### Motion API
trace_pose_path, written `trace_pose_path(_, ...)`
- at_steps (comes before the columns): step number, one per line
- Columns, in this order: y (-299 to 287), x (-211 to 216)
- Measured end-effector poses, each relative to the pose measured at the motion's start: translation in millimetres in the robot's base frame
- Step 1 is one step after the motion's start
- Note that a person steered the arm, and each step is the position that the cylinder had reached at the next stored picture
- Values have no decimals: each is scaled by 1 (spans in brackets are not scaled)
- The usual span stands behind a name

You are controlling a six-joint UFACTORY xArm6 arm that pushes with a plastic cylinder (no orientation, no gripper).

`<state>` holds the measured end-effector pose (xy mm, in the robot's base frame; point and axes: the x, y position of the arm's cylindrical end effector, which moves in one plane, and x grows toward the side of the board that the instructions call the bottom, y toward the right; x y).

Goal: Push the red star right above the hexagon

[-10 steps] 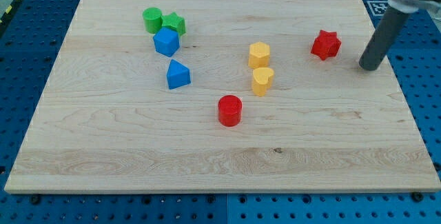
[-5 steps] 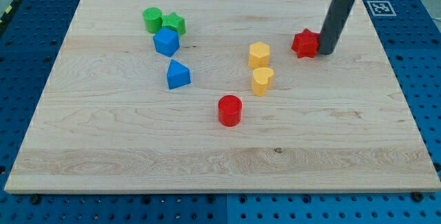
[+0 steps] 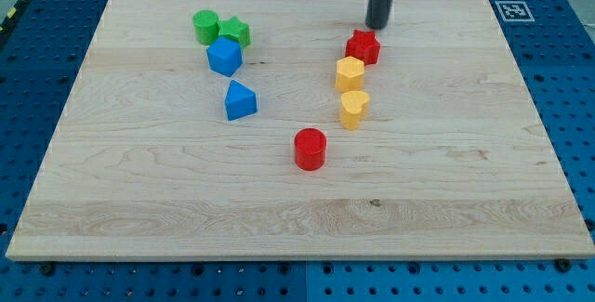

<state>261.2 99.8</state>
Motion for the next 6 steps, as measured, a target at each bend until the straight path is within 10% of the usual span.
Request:
trace_pose_path(4,-241,-23)
trace_pose_path(6,-247,-23)
